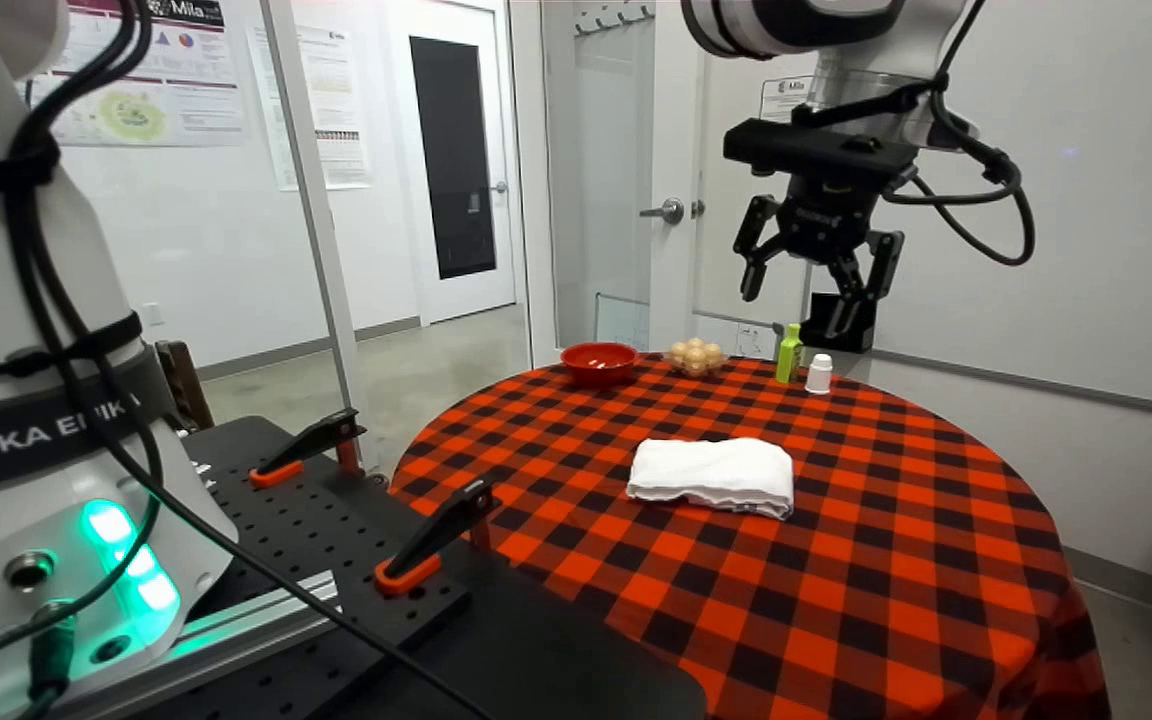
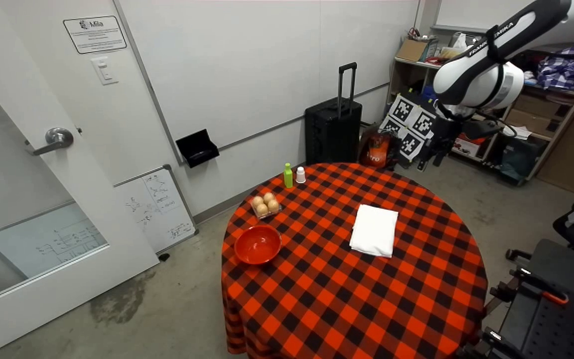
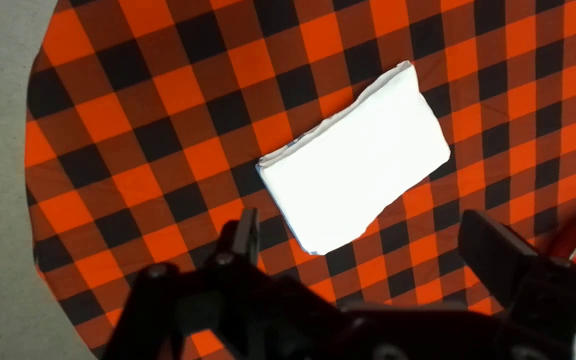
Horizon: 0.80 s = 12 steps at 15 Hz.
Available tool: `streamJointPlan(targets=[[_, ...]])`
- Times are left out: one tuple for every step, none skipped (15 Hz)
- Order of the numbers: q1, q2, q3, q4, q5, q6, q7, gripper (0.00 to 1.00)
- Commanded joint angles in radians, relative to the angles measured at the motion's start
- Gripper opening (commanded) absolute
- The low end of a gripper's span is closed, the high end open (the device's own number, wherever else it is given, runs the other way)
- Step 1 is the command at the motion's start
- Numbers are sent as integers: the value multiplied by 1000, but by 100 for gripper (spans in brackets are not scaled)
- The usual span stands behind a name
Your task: Fold the white towel two times over
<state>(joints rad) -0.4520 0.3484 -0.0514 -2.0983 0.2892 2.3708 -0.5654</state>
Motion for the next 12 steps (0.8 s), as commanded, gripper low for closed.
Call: streamJointPlan(targets=[[55,-156,-13,-185,3,81,-34,100],[69,-187,-15,-218,-2,96,-42,100],[85,-210,-18,-248,-6,122,-48,100],[100,-234,-21,-278,-17,147,-56,100],[114,-253,-24,-305,-23,179,-62,100],[129,-275,-28,-331,-37,207,-68,100],[142,-291,-32,-355,-52,240,-74,100],[156,-307,-35,-378,-75,270,-73,100],[169,-323,-38,-398,-98,297,-70,100],[181,-338,-42,-411,-123,308,-61,100],[192,-347,-45,-421,-143,311,-54,100],[203,-364,-50,-417,-167,255,-28,100]])
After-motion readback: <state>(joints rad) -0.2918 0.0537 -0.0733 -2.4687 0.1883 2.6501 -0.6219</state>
